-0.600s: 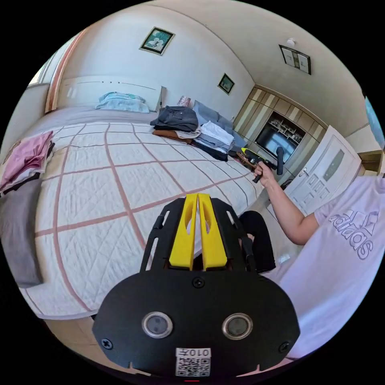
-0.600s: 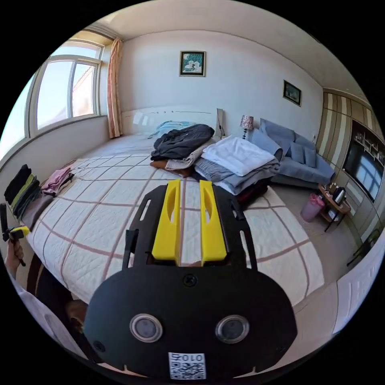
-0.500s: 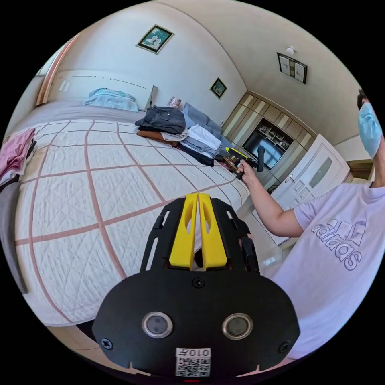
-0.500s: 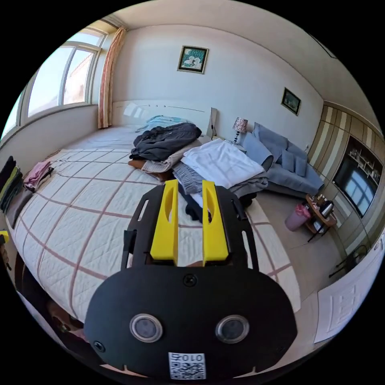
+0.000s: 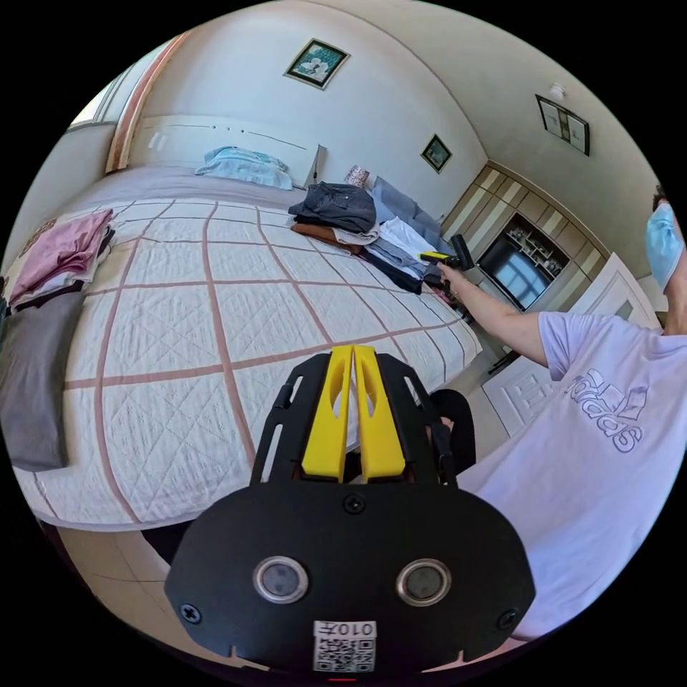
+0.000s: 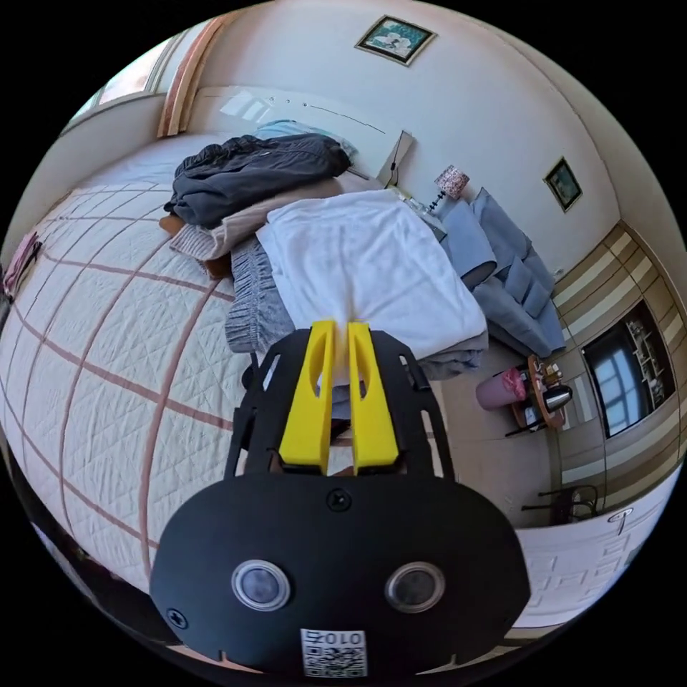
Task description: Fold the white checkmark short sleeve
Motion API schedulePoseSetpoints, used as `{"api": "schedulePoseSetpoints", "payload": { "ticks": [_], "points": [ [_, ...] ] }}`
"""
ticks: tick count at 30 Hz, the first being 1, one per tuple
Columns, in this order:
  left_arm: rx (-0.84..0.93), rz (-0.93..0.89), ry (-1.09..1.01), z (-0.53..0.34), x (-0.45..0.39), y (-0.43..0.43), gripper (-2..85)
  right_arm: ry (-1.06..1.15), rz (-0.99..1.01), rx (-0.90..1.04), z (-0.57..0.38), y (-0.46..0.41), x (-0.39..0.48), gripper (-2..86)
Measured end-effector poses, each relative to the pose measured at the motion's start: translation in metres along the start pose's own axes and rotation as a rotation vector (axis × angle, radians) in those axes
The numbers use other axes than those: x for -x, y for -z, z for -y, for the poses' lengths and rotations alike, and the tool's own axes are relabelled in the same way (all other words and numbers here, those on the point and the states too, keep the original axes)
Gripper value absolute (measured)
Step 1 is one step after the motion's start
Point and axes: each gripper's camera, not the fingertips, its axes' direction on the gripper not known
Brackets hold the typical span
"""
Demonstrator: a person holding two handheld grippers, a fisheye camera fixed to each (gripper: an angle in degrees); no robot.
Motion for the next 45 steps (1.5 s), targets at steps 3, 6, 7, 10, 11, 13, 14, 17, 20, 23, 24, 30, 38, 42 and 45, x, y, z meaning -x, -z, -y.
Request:
{"api": "schedulePoseSetpoints", "payload": {
  "ticks": [3,6,7,10,11,13,14,17,20,23,24,30,38,42,45],
  "points": [
    [-0.012,-0.041,-0.011,-0.003,0.0,-0.005,-0.2,-0.118,0.08,-0.037,0.007,0.034,-0.03,3.9],
    [-0.019,-0.053,-0.035,-0.008,0.001,-0.003,-0.2,-0.115,0.157,-0.168,0.012,0.098,-0.044,3.6],
    [-0.025,-0.065,-0.031,-0.011,0.004,-0.001,-0.2,-0.095,0.199,-0.206,0.014,0.126,-0.046,3.7],
    [-0.046,-0.097,-0.002,-0.019,0.016,0.003,-0.2,-0.011,0.294,-0.238,0.021,0.194,-0.039,3.9],
    [-0.055,-0.101,0.003,-0.02,0.018,0.004,-0.2,0.042,0.345,-0.22,0.024,0.217,-0.03,4.0],
    [-0.09,-0.125,0.009,-0.024,0.023,0.009,-0.2,0.122,0.396,-0.203,0.026,0.245,-0.009,4.2],
    [-0.098,-0.132,0.007,-0.025,0.024,0.01,-0.2,0.192,0.42,-0.197,0.026,0.257,0.01,4.3],
    [-0.123,-0.158,0.003,-0.029,0.027,0.013,-0.1,0.315,0.536,-0.193,0.024,0.272,0.06,4.4],
    [-0.126,-0.207,-0.034,-0.026,0.025,0.014,-0.1,0.373,0.669,-0.221,0.015,0.282,0.105,4.5],
    [-0.119,-0.202,-0.106,-0.022,0.017,0.019,-0.1,0.344,0.75,-0.345,-0.018,0.3,0.135,4.6],
    [-0.126,-0.196,-0.116,-0.023,0.016,0.022,-0.1,0.327,0.768,-0.373,-0.026,0.302,0.138,4.6],
    [-0.119,-0.163,-0.046,-0.033,0.032,0.023,0.1,0.058,0.718,-0.378,-0.091,0.254,0.141,5.0],
    [-0.032,-0.125,-0.039,-0.024,0.029,-0.001,2.6,-0.098,0.753,-0.077,-0.195,0.102,0.123,7.3],
    [0.057,-0.033,-0.167,-0.003,0.005,-0.033,4.4,0.031,0.814,-0.141,-0.218,0.113,0.136,9.9],
    [0.077,-0.048,-0.192,0.008,-0.006,-0.055,4.9,0.186,0.816,-0.226,-0.233,0.131,0.177,11.9]
  ]
}}
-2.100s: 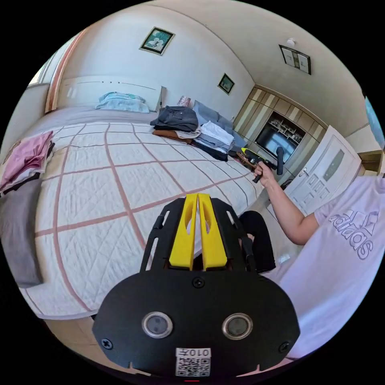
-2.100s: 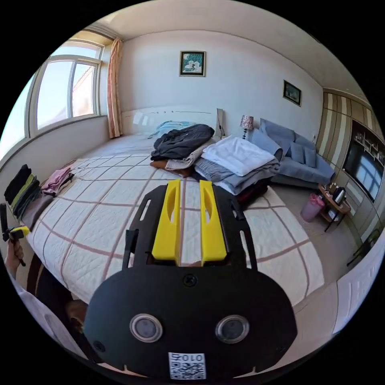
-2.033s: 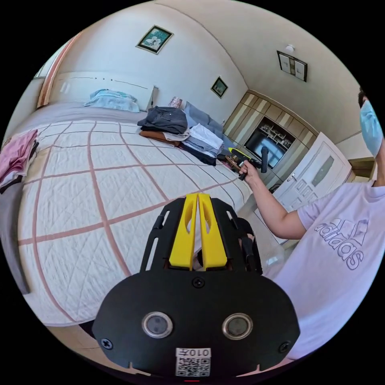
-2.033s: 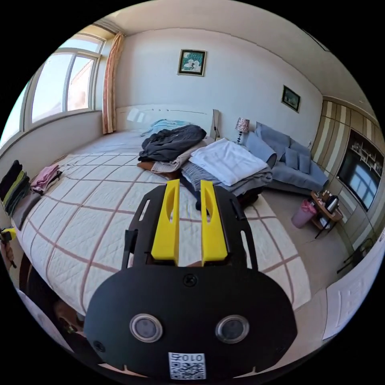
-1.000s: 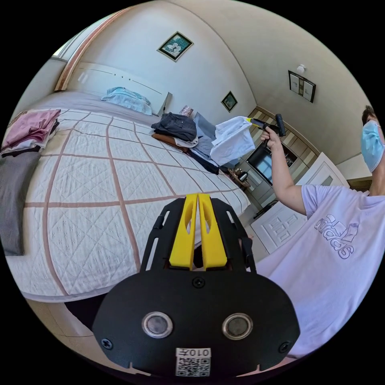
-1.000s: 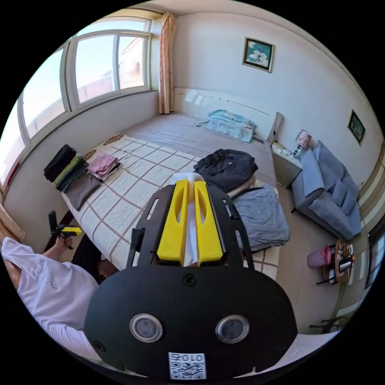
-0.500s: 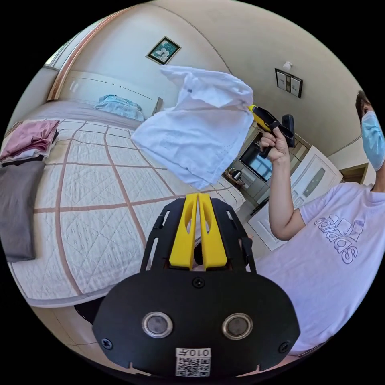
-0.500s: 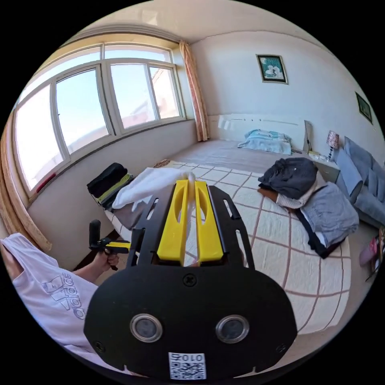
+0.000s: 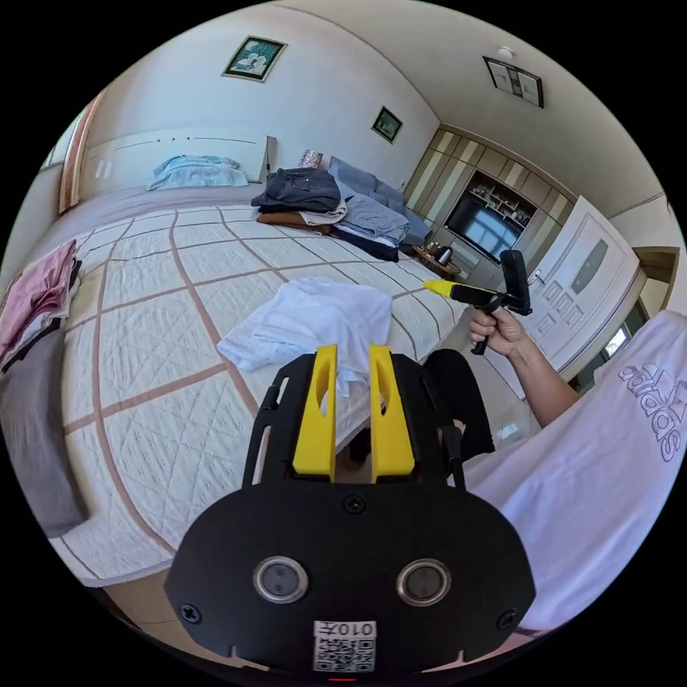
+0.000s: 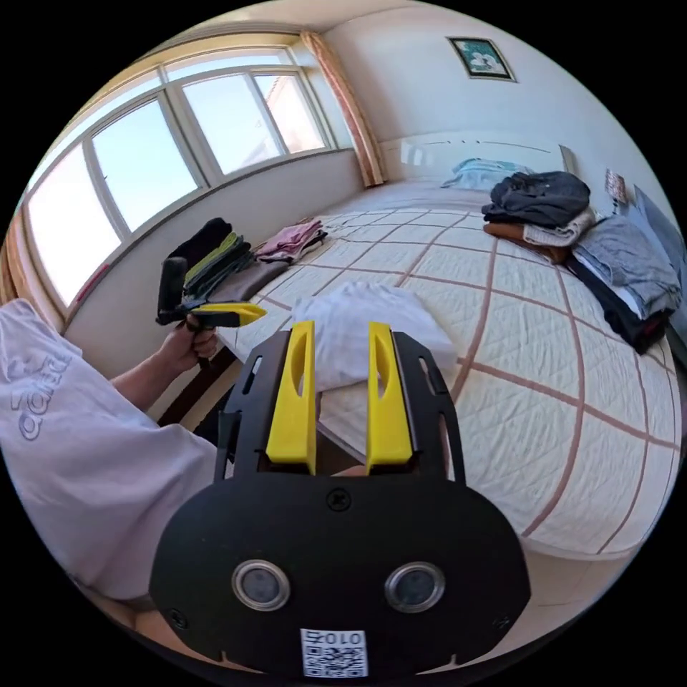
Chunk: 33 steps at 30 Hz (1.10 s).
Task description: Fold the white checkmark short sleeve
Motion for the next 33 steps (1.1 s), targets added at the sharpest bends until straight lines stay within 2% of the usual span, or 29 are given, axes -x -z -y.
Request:
{"api": "schedulePoseSetpoints", "payload": {
  "ticks": [5,8,12,15,17,20,23,27,29,30,33],
  "points": [
    [0.005,0.037,0.062,0.003,-0.006,-0.023,5.5,0.245,-0.147,0.131,-0.02,-0.077,0.073,12.9],
    [-0.003,-0.036,0.114,-0.003,-0.002,-0.023,6.1,0.299,-0.233,0.201,-0.027,-0.11,0.088,11.5],
    [0.048,0.059,0.043,-0.002,-0.014,-0.014,7.4,0.312,-0.388,0.226,-0.024,-0.119,0.084,6.1],
    [0.092,0.126,-0.072,0.006,-0.03,-0.014,9.1,0.2,-0.26,0.23,-0.001,-0.091,0.068,4.6],
    [0.123,0.176,-0.126,0.012,-0.036,-0.018,10.4,0.08,-0.117,0.077,0.021,-0.038,0.051,4.3],
    [0.161,0.303,-0.213,0.024,-0.04,-0.032,12.3,-0.017,-0.104,-0.065,0.041,0.023,0.032,4.3],
    [0.158,0.381,-0.264,0.041,-0.035,-0.046,13.5,-0.056,-0.157,-0.093,0.041,0.056,0.021,4.3],
    [0.189,0.32,-0.087,0.064,0.0,-0.057,14.5,-0.146,-0.361,-0.095,0.018,0.079,-0.002,4.3],
    [0.174,0.268,-0.004,0.069,0.014,-0.055,14.7,-0.342,-0.469,-0.14,-0.006,0.1,-0.05,4.8],
    [0.187,0.252,0.045,0.071,0.02,-0.055,14.9,-0.37,-0.496,-0.144,-0.012,0.101,-0.062,5.0],
    [0.205,0.238,0.087,0.073,0.022,-0.057,15.1,-0.503,-0.336,-0.04,-0.039,0.1,-0.111,12.4]
  ]
}}
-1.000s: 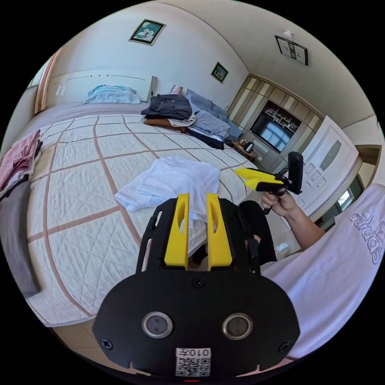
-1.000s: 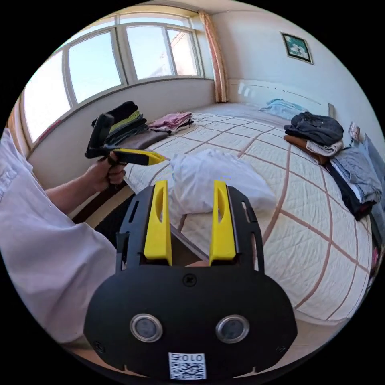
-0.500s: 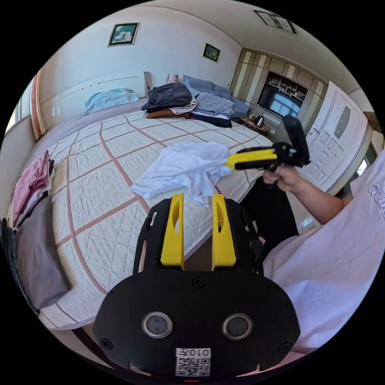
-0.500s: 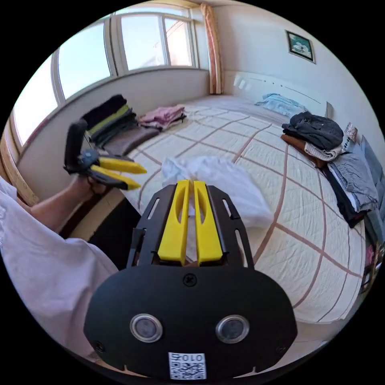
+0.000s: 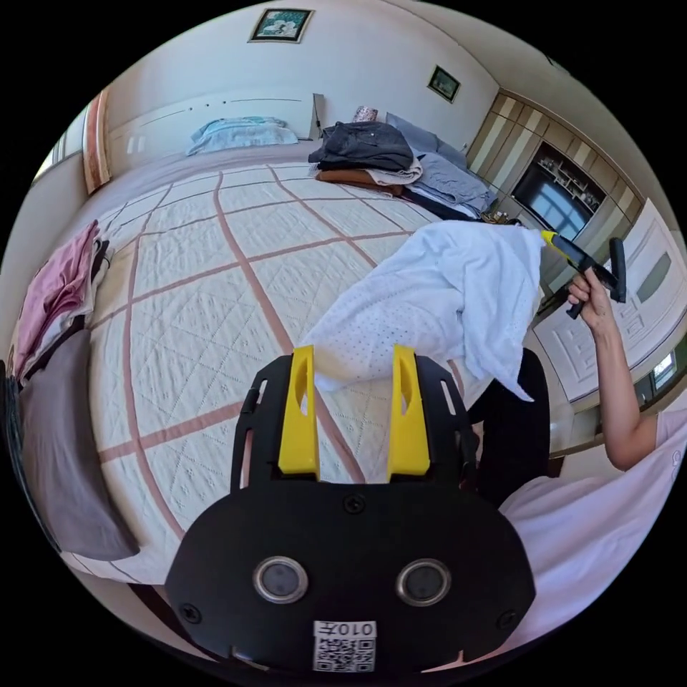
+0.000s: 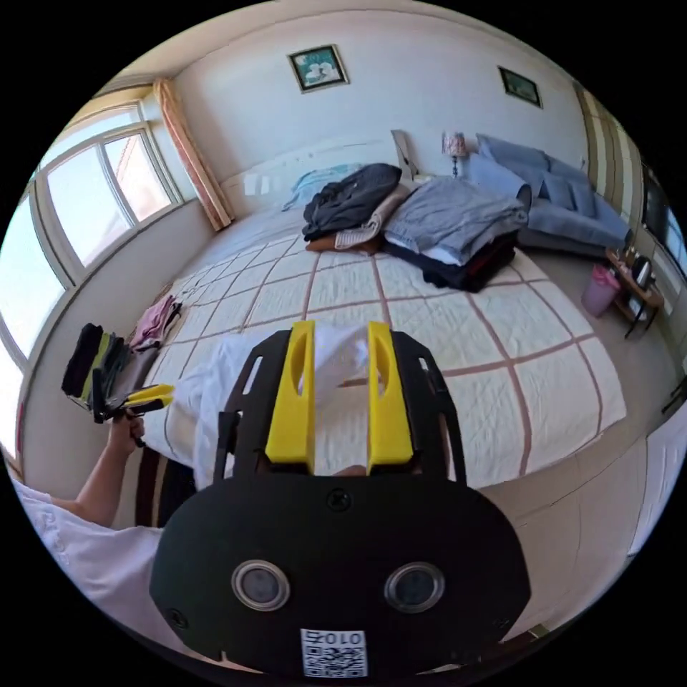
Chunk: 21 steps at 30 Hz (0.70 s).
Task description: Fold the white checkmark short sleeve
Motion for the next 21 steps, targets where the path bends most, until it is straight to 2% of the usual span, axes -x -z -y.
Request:
{"api": "schedulePoseSetpoints", "payload": {
  "ticks": [1,9,12,15,19,21],
  "points": [
    [0.003,-0.003,0.017,0.0,-0.001,0.001,15.1,-0.017,0.058,0.036,-0.006,-0.002,-0.005,15.6],
    [0.028,-0.013,0.086,0.01,0.004,-0.005,13.8,0.202,0.347,-0.009,-0.117,-0.032,0.064,14.4],
    [0.048,-0.008,0.082,0.019,-0.001,-0.007,11.5,0.334,0.285,0.06,-0.157,-0.059,0.113,13.9],
    [0.026,0.006,0.04,0.021,-0.011,-0.001,7.5,0.456,0.082,0.108,-0.176,-0.085,0.147,12.0],
    [-0.105,0.013,-0.041,0.018,-0.021,0.034,4.3,0.381,0.106,0.056,-0.165,-0.08,0.14,4.0],
    [-0.17,-0.032,-0.054,0.018,-0.018,0.057,3.4,0.338,0.101,0.0,-0.155,-0.058,0.132,3.4]
  ]
}}
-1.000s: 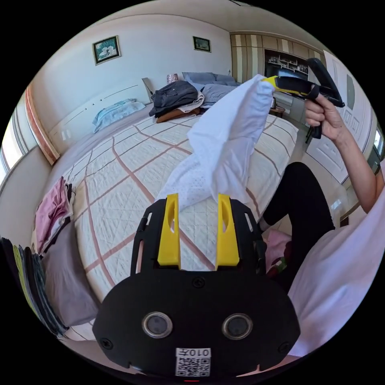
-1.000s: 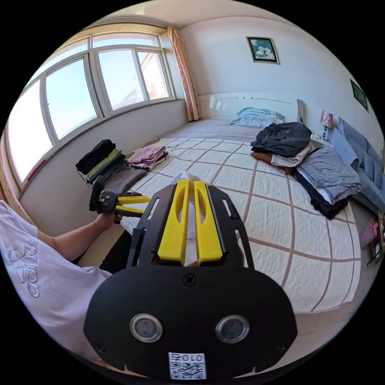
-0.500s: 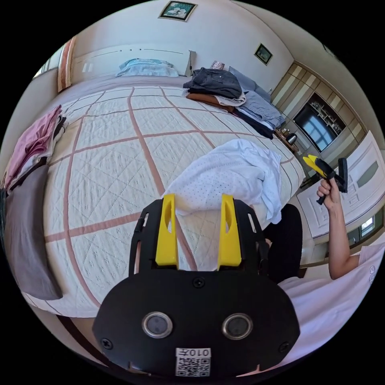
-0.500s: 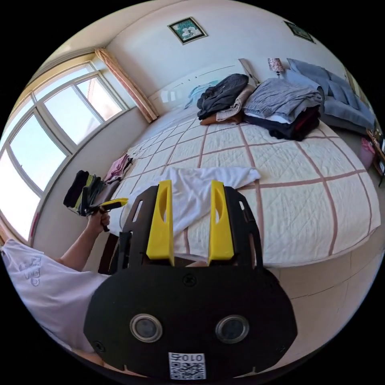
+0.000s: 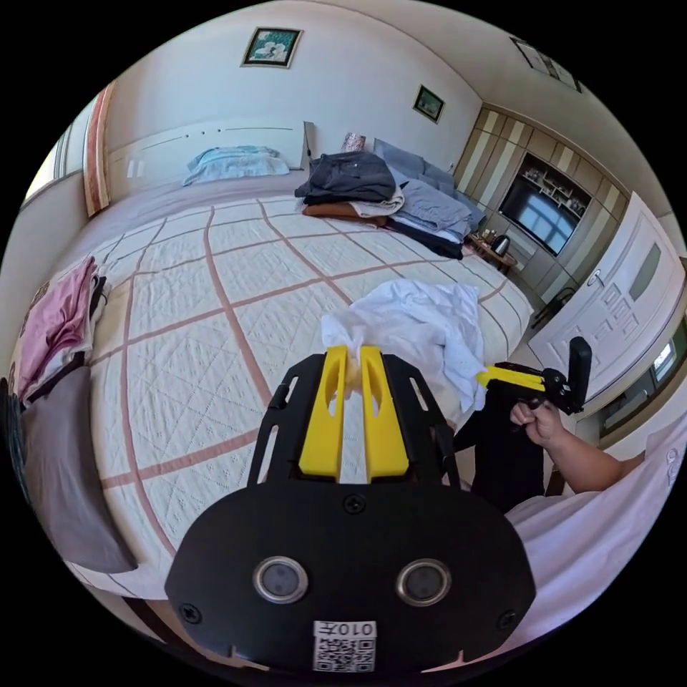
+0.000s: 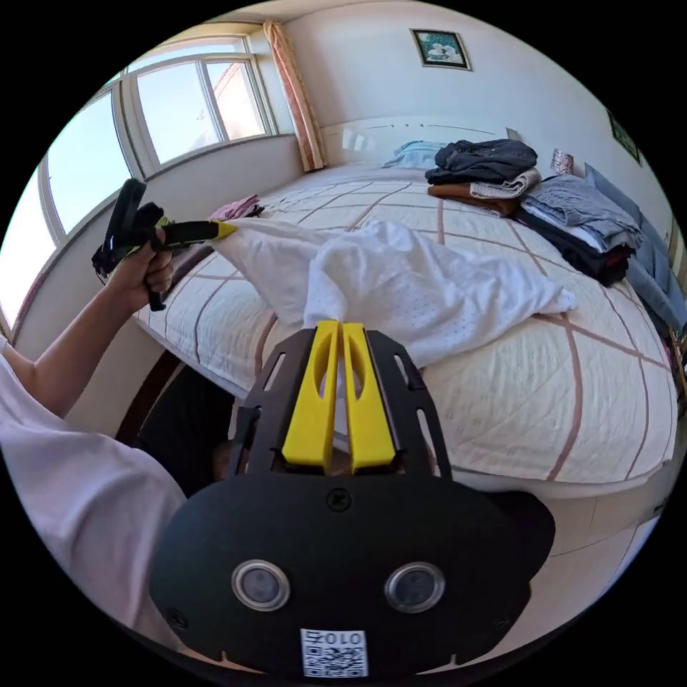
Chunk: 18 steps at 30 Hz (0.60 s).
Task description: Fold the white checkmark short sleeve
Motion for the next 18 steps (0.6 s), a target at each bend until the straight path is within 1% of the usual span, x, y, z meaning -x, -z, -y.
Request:
{"api": "schedulePoseSetpoints", "payload": {
  "ticks": [1,3,5,6,8,10,11,14,18],
  "points": [
    [-0.04,-0.026,-0.007,0.004,0.003,0.016,3.0,-0.015,-0.033,-0.064,0.005,0.022,-0.005,3.3],
    [-0.092,-0.044,-0.03,0.012,0.004,0.043,2.4,-0.026,-0.087,-0.128,0.015,0.058,-0.015,3.1],
    [-0.159,-0.036,-0.055,0.02,0.003,0.075,2.0,-0.059,-0.151,-0.262,0.027,0.119,-0.027,3.0],
    [-0.209,-0.031,-0.077,0.024,0.0,0.1,1.8,-0.065,-0.166,-0.299,0.029,0.135,-0.028,3.0],
    [-0.283,-0.018,-0.124,0.027,-0.008,0.137,1.6,-0.057,-0.208,-0.437,0.032,0.192,-0.025,2.9],
    [-0.373,-0.019,-0.161,0.023,-0.017,0.181,1.5,-0.047,-0.263,-0.525,0.032,0.224,-0.017,2.8],
    [-0.39,-0.021,-0.165,0.022,-0.018,0.19,1.5,-0.035,-0.282,-0.565,0.033,0.239,-0.011,2.8],
    [-0.419,-0.03,-0.138,0.018,-0.013,0.22,1.6,-0.031,-0.28,-0.59,0.049,0.254,-0.004,2.8],
    [-0.321,-0.08,0.016,0.029,0.022,0.209,2.2,-0.043,-0.271,-0.551,0.096,0.238,-0.004,3.1]
  ]
}}
